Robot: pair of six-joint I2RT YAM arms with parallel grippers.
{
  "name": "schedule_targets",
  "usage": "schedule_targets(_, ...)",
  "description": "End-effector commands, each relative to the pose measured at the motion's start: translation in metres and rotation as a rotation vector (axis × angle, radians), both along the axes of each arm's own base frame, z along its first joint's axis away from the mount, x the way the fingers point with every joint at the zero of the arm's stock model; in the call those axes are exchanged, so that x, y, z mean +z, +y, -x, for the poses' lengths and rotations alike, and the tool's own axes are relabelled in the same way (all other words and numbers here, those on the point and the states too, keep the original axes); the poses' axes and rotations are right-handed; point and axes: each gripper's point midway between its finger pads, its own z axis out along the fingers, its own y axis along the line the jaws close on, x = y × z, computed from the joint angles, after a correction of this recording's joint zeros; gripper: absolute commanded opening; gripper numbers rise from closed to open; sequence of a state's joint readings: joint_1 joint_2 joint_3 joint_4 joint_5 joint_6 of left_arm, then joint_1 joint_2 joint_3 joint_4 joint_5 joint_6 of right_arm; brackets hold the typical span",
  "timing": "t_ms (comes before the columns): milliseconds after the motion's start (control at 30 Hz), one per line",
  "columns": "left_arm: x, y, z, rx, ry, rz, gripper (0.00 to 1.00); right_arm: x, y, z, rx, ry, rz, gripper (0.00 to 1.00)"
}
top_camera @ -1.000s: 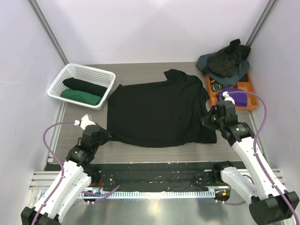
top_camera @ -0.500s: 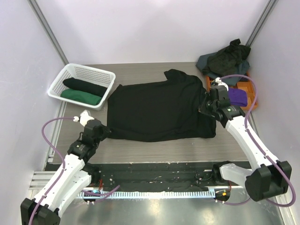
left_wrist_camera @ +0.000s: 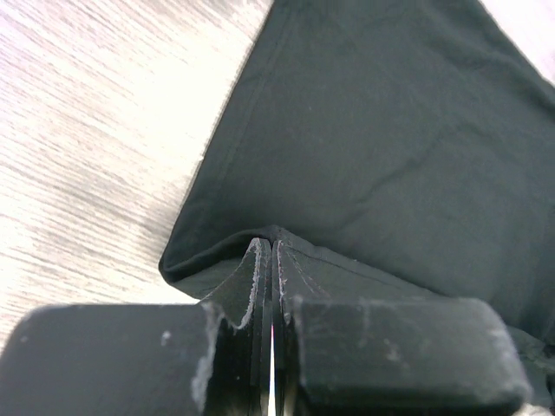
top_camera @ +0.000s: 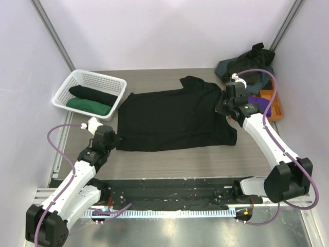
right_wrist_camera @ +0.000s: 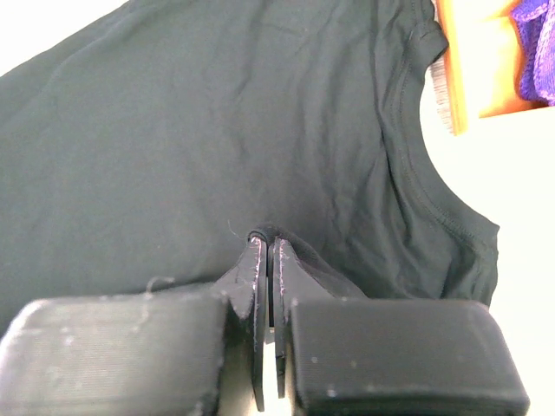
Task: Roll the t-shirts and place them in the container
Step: Fold the T-shirt at the center of the board.
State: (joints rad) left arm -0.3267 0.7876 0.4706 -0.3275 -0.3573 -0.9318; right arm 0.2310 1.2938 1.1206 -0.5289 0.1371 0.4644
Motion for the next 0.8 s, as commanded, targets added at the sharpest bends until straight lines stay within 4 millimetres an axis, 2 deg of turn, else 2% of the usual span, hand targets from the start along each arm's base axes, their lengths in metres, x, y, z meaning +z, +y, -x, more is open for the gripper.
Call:
schedule_targets(0, 0.032, 0.004, -0.021, 0.032, -0.108, 0.008, 0.00, 0.027, -0.005, -0.022, -0.021, -0.091, 0.022, 0.01)
schedule_targets(233, 0.039, 0.003, -0.032, 0.026, -0.110, -0.004, 0.00, 0.030, -0.008, -0.033, -0.027, -0.092, 0.031, 0.01)
schedule_targets(767, 0.026, 0.006, -0.054, 0.028, -0.076, -0.032, 0.00, 0.023, -0.011, -0.062, 0.000, -0.071, 0.016, 0.01)
